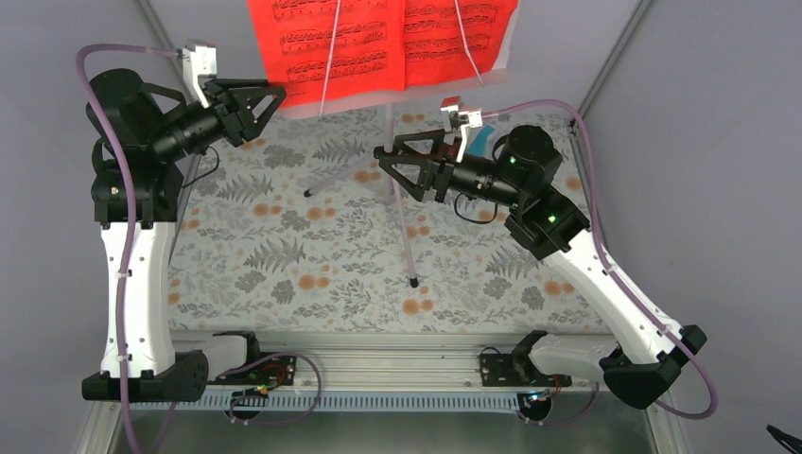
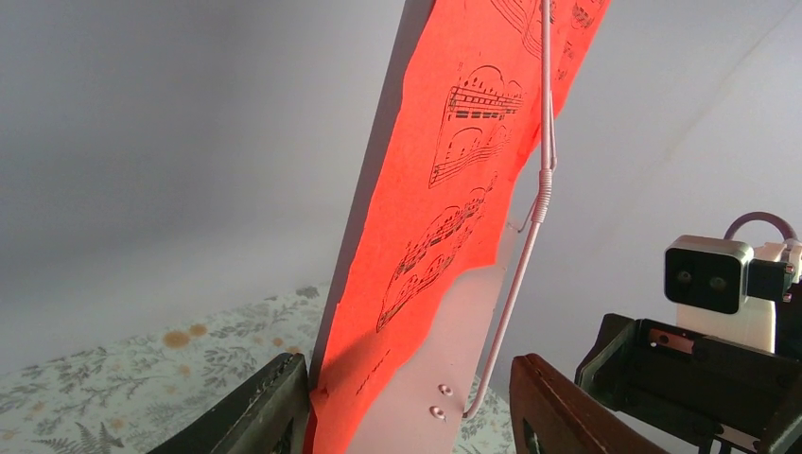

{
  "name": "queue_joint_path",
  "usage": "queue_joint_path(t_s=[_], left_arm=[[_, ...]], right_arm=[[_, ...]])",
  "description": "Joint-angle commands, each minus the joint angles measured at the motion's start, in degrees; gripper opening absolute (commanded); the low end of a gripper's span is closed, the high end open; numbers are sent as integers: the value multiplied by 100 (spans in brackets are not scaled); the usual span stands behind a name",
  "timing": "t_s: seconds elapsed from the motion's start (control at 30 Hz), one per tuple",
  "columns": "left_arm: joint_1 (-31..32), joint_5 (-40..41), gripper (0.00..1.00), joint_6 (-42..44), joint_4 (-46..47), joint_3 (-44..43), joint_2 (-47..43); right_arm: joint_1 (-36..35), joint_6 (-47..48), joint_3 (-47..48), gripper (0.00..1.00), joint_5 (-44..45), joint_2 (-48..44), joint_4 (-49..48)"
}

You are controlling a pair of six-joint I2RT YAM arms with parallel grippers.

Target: Pack up the instrument practice props

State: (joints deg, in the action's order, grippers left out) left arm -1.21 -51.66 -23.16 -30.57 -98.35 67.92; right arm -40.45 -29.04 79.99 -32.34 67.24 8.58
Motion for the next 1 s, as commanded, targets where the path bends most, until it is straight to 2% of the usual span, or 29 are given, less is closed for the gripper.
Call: queue_joint_path(t_s=[0.0,0.4,0.7,0.97], left_arm=[[42,-146,53,-77,108,-61,-182],[42,29,67,37,-29,-152,-216],[51,-198,66,2,99,-83,-185],[60,-361,58,-72,300,28,-163]], right_arm=[[-69,-41,-55,85,34,-27,-110],[-77,-59,-97,85,40,13,-137],[-82,-74,-136,85,52,7,-144],[-99,-93,-111,85,17,39,-187]])
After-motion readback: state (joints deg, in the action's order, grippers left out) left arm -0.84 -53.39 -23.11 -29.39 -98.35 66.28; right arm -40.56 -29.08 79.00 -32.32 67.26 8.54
